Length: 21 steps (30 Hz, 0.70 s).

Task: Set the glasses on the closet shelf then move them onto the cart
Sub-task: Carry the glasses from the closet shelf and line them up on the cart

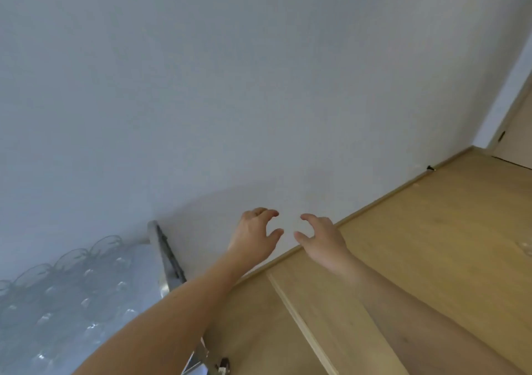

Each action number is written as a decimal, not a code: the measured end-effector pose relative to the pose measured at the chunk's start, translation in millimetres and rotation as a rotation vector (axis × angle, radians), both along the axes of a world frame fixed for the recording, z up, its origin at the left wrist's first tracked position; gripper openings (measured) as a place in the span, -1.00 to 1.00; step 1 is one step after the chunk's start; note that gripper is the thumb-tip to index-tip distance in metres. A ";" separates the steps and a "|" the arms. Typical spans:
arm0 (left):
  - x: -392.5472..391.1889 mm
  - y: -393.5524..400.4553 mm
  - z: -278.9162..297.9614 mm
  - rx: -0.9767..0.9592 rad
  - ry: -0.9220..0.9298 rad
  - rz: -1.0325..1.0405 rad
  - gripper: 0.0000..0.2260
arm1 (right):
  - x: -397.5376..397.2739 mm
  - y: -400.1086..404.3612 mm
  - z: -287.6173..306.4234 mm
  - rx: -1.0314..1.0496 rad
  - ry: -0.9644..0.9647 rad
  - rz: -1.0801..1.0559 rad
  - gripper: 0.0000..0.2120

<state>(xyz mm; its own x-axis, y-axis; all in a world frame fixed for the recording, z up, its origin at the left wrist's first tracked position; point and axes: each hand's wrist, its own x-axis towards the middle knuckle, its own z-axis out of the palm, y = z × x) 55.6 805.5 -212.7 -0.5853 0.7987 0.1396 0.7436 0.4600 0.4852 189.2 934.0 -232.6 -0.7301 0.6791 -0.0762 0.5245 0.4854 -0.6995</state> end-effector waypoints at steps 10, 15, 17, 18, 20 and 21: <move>102.7 122.7 -1.9 -0.039 0.048 -0.310 -0.55 | 131.5 76.6 -3.7 0.049 -0.113 -0.298 -0.47; 137.0 158.7 -12.0 -0.062 0.055 -0.399 -0.55 | 168.9 98.7 -10.6 0.043 -0.156 -0.372 -0.46; 146.3 171.7 -15.3 -0.073 0.050 -0.444 -0.54 | 179.2 105.3 -13.0 0.029 -0.155 -0.406 -0.46; 148.8 177.6 -17.2 -0.083 0.052 -0.467 -0.54 | 182.8 107.7 -13.8 0.021 -0.155 -0.424 -0.46; 152.6 196.4 -20.6 -0.092 0.063 -0.513 -0.54 | 190.5 116.7 -15.8 0.014 -0.162 -0.467 -0.46; 153.0 205.4 -21.9 -0.093 0.063 -0.531 -0.54 | 192.7 121.2 -17.0 0.011 -0.167 -0.487 -0.46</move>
<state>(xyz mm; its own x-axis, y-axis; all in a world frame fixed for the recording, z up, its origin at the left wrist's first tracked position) 208.6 1010.9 -234.5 -0.0907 0.9929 0.0766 0.9119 0.0520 0.4071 381.9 1055.1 -249.5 -0.3076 0.9387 -0.1556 0.7955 0.1640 -0.5833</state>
